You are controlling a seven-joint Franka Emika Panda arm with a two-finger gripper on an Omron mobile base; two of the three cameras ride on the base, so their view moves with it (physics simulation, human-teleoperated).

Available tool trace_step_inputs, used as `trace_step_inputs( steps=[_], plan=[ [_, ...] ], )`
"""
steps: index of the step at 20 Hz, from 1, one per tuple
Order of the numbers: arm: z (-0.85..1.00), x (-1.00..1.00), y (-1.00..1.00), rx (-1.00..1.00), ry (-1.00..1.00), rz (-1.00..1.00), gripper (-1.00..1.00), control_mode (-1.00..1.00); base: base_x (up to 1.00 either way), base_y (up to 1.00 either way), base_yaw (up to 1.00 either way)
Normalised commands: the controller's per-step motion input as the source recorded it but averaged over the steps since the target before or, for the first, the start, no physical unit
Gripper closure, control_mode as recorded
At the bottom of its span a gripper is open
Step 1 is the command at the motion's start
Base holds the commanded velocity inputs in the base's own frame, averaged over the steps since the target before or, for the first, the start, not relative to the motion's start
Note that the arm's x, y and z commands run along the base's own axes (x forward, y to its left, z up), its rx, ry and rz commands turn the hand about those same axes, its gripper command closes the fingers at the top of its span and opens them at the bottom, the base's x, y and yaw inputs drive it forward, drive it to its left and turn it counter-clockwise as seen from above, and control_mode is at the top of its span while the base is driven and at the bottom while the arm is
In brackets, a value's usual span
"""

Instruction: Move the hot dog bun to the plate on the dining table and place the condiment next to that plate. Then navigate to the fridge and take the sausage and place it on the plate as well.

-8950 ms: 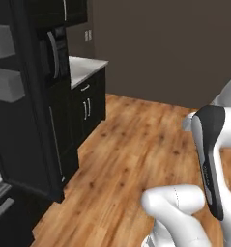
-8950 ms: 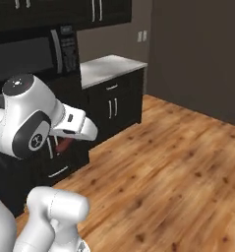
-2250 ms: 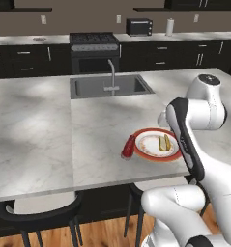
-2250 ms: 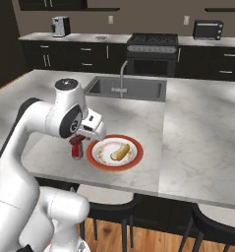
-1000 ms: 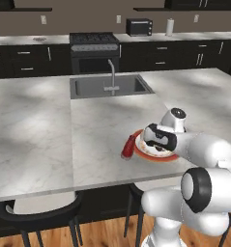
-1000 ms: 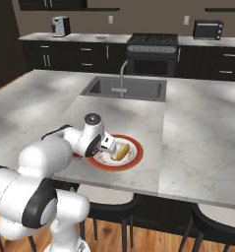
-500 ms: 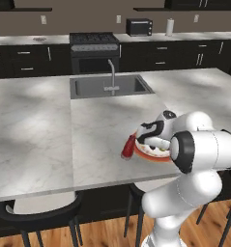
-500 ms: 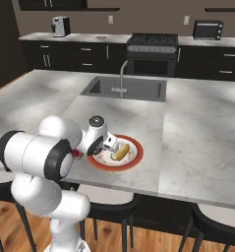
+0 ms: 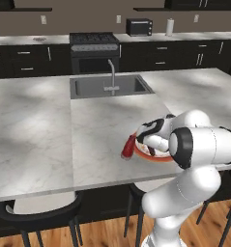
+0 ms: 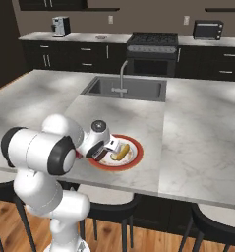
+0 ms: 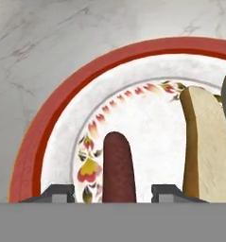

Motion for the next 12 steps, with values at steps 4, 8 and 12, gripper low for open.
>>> trace_step_inputs(
  steps=[4,8,12],
  plan=[
    [0.33,0.0,0.0,0.0,-0.18,0.0,-1.0,-1.0,0.0,0.0,0.0],
    [0.92,-0.26,-0.04,0.0,-0.13,0.0,-1.0,-1.0,0.0,0.0,0.0],
    [1.0,-0.62,-0.25,0.0,-0.05,0.0,-1.0,-1.0,0.0,0.0,0.0]
  ],
)
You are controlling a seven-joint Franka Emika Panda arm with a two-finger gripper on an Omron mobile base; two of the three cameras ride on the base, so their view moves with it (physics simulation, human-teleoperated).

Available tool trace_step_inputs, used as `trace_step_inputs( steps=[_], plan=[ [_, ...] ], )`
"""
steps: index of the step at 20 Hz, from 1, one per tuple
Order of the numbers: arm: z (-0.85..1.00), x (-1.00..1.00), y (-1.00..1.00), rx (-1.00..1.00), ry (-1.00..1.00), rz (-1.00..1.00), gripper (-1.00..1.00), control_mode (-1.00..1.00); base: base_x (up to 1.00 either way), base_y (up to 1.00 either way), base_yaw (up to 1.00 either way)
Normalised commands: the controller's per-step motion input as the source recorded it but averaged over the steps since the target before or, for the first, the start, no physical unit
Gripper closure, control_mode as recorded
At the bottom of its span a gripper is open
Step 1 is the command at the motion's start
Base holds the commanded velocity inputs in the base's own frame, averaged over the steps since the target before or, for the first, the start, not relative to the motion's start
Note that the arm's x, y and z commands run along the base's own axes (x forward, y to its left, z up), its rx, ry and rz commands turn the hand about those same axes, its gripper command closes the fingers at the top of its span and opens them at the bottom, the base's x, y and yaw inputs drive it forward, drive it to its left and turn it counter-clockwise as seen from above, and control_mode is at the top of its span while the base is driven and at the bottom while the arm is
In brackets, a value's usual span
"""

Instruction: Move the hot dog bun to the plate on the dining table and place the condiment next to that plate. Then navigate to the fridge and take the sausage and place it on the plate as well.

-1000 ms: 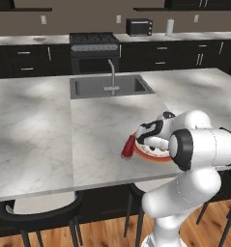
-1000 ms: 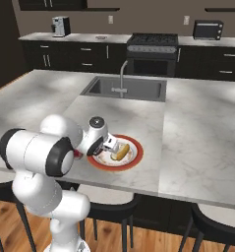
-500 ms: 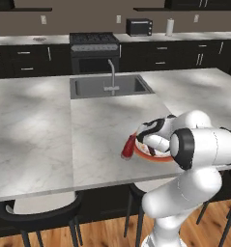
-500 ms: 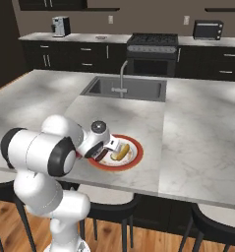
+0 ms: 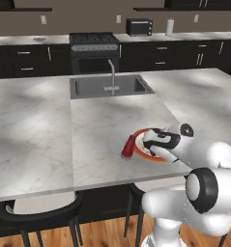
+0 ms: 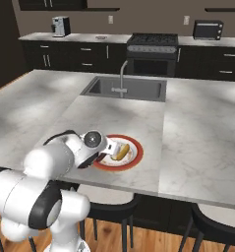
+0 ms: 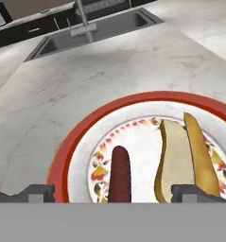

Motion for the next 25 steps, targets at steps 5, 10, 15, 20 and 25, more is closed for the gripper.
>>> trace_step_inputs(
  steps=[5,10,15,20,25],
  plan=[
    [1.0,-0.74,-0.24,0.0,-0.07,0.0,-1.0,-1.0,0.0,0.0,0.0],
    [1.0,-0.83,-0.07,0.0,0.0,0.0,-1.0,-1.0,0.0,0.0,0.0],
    [0.87,-1.0,0.0,0.0,0.17,0.0,-1.0,-1.0,0.0,0.0,0.0],
    [0.63,-1.0,0.0,-0.01,0.27,0.0,-1.0,-1.0,0.0,0.0,0.0],
    [0.31,-0.97,0.2,-0.07,0.36,0.0,-1.0,-1.0,0.0,0.0,0.0]
  ],
)
